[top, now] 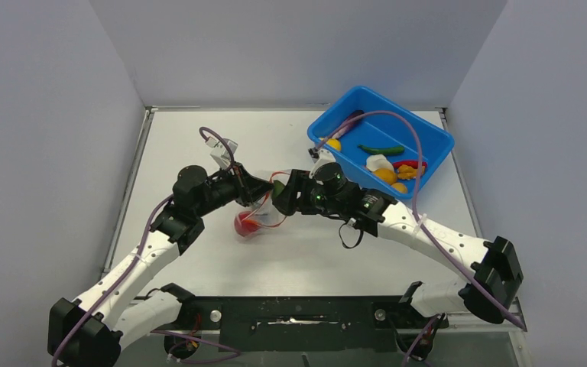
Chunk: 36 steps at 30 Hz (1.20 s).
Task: Place the food in the zip-top bag and seal the zipper
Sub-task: Place the fake fruit in the zipper food storage bag.
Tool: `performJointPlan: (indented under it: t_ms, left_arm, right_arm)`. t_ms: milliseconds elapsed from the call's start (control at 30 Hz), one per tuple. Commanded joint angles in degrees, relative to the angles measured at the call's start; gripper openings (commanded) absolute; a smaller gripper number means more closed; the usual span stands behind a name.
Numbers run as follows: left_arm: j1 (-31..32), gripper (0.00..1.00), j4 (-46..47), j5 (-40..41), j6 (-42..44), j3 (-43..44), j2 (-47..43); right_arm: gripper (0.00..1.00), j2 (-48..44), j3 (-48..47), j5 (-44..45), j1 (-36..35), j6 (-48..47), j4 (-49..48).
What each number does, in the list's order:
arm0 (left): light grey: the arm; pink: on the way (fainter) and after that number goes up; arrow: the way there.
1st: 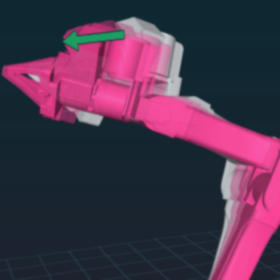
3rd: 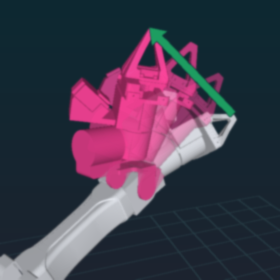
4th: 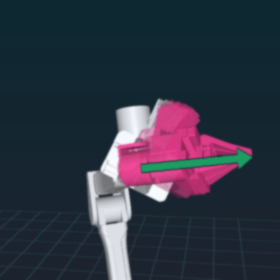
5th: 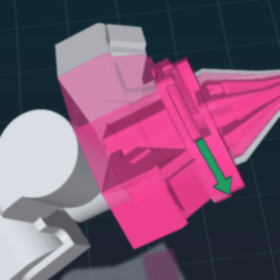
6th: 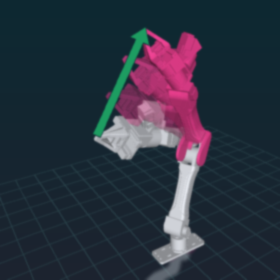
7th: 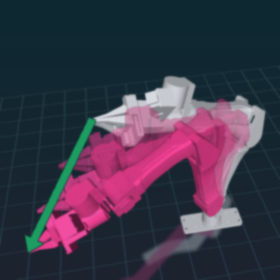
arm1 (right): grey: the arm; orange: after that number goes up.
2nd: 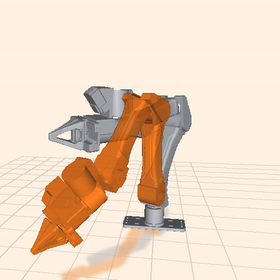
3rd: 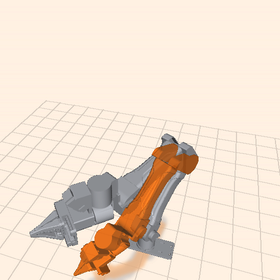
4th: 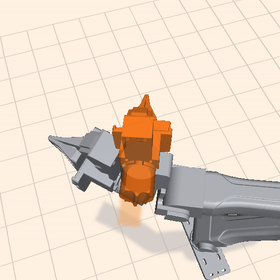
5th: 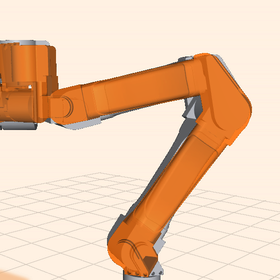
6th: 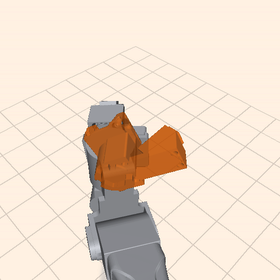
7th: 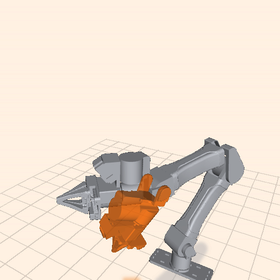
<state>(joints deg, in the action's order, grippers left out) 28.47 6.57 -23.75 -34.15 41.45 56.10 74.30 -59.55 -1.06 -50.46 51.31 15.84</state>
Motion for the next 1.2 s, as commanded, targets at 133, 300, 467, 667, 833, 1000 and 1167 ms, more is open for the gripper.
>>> performJointPlan:
  t_ms: [133, 300, 467, 667, 833, 1000, 1167]
  left_arm:
    - [0.4, 0.0, 6.6, -2.9, -2.6, 0.9, -1.1]
    - [0.3, 0.0, 8.9, -2.8, -3.9, -0.5, -1.7]
    - [0.3, 0.0, 9.5, -2.9, -4.4, -0.8, -1.5]
    - [0.3, 0.0, 8.7, -2.0, -3.8, -0.6, -1.8]
    - [0.4, 0.0, 7.5, -0.7, -2.6, -0.5, -2.3]
    - [0.3, 0.0, 8.8, 0.5, -2.6, -2.5, -2.6]
    - [0.2, 0.0, 7.5, 2.1, -1.8, -2.2, -2.4]
  right_arm:
    - [0.36, 2.6, -5.9, 7.0, -0.1, 0.7, -0.7]
    - [0.39, 3.6, -5.1, 7.5, 0.0, 1.4, -1.9]
    - [0.45, 4.4, -5.2, 7.6, 0.0, 1.9, -2.3]
    - [0.55, 4.8, -5.8, 6.9, 0.0, 1.6, -2.7]
    - [0.65, 2.5, -5.3, 5.8, -0.1, -0.1, -3.1]
    - [0.71, -0.4, -4.3, 5.1, -0.2, -1.4, -1.4]
    - [0.76, -3.4, -3.4, 5.2, 0.0, -3.7, 0.5]
